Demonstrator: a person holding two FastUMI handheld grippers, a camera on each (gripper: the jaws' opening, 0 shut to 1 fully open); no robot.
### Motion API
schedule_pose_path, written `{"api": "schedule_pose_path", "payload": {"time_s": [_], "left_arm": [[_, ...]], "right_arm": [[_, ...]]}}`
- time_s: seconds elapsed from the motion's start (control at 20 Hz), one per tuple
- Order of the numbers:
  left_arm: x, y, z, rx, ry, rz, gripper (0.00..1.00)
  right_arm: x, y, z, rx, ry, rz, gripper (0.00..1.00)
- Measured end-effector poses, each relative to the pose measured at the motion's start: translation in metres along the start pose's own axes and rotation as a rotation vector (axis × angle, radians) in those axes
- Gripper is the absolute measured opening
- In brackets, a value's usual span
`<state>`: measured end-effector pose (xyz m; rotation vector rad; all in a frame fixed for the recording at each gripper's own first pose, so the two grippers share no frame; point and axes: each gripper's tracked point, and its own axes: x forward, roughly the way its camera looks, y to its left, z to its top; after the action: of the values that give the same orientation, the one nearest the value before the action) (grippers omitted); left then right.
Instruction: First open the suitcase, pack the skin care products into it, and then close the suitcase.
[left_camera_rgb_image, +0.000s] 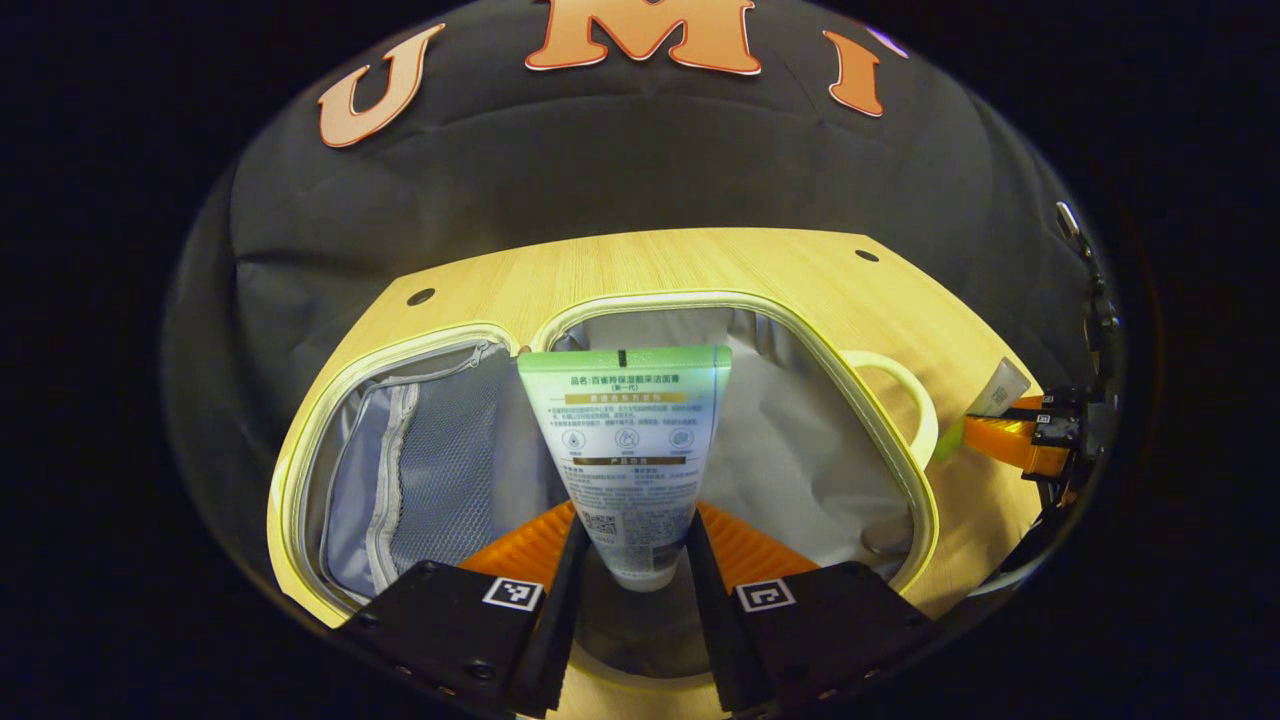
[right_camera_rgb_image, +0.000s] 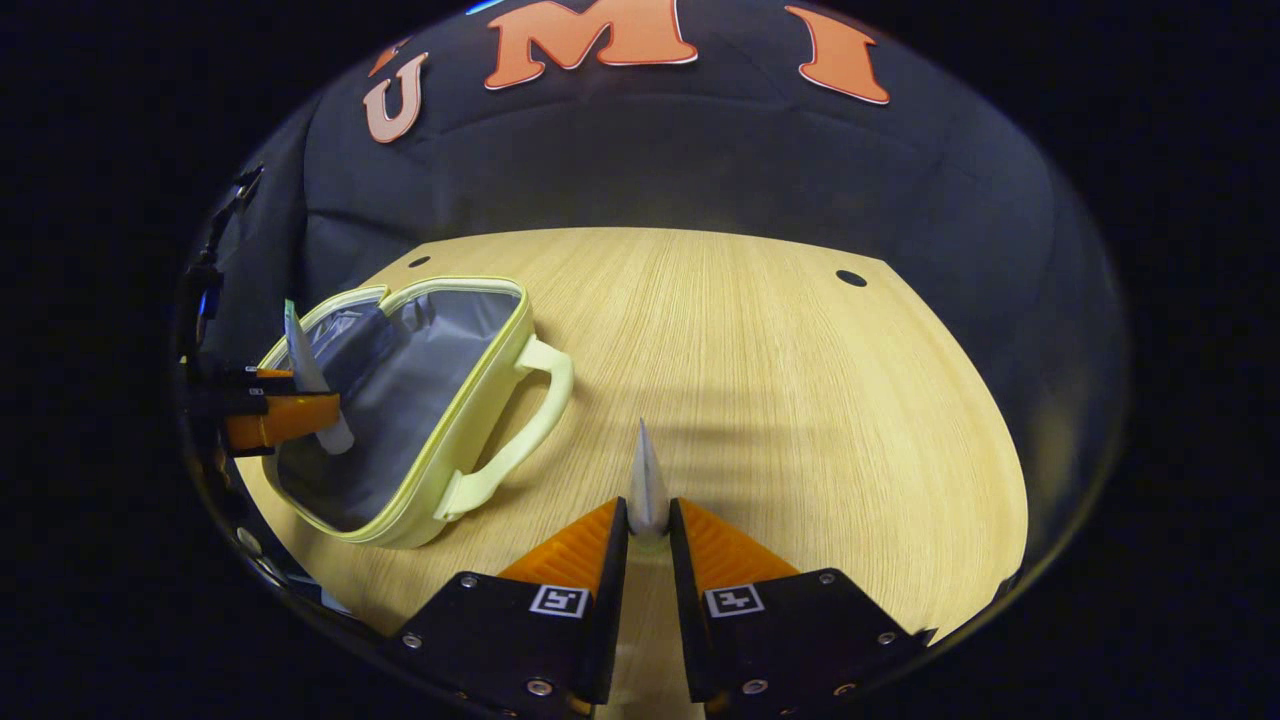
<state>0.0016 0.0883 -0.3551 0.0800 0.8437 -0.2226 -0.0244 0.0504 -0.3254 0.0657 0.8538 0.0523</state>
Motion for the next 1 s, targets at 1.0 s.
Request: {"api": "schedule_pose_path", "payload": {"time_s": [1.0], "left_arm": [[0.021, -0.009, -0.016, -0.033, 0.249, -0.039, 0.55]], "right_arm": [[-0.049, 0.081, 0.077, 0.061, -0.075, 0.227, 0.22]]}}
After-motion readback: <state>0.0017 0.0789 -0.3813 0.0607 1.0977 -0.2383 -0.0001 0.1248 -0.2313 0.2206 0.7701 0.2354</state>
